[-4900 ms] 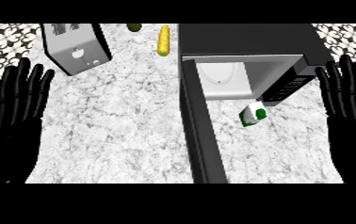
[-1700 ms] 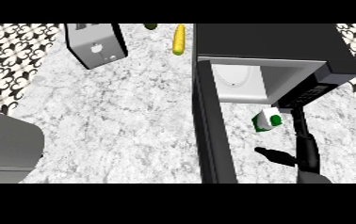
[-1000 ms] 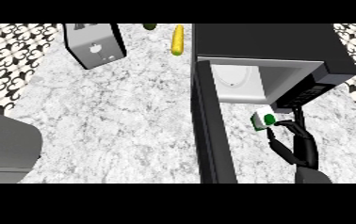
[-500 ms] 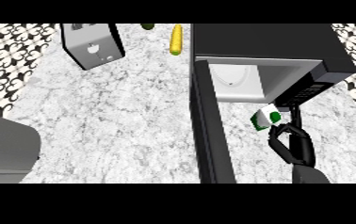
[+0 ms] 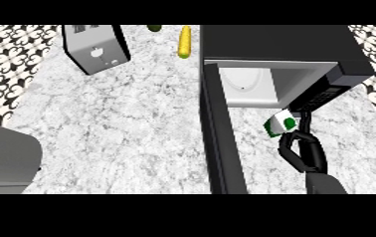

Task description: Pick up the milk, place it into the microwave and close the microwave

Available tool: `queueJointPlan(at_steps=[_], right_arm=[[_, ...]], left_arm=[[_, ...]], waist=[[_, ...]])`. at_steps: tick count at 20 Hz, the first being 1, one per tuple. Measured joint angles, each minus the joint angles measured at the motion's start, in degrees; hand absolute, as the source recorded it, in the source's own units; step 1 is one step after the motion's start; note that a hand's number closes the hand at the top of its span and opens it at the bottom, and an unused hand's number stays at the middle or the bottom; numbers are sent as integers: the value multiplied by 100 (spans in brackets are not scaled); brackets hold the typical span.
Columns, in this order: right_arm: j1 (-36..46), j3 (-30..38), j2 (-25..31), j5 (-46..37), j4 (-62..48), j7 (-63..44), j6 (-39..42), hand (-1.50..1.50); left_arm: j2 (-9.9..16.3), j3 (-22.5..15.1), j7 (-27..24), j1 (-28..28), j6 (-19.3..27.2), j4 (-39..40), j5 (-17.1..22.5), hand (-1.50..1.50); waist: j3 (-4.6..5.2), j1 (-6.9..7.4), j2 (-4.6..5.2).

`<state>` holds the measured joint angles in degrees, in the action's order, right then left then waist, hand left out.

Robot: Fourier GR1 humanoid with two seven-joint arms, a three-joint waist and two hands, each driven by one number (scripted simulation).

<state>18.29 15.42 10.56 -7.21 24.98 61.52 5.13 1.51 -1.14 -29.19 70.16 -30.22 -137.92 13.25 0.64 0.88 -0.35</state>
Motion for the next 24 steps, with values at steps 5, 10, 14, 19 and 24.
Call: queueJointPlan(at_steps=[5,10,14,19,24], right_arm=[[124,-141,-39,-54,35,-90,11,150],[480,-167,-167,-32,-37,-295,-47,150],[794,-174,-138,-16,-191,-511,-70,150],[1172,-112,-56,48,-441,-792,-164,150],[1291,-148,-14,57,-621,-794,-161,150]], left_arm=[[97,161,-52,107,-119,22,66,-150],[139,299,-15,59,-103,64,159,-150],[150,334,19,-10,-94,83,205,-150],[155,309,51,-151,-92,116,240,-150],[214,355,30,-331,-125,154,269,-150]], waist=[[-50,-40,34],[-110,-41,87],[-151,-27,129],[-178,1,174],[-174,31,168]])
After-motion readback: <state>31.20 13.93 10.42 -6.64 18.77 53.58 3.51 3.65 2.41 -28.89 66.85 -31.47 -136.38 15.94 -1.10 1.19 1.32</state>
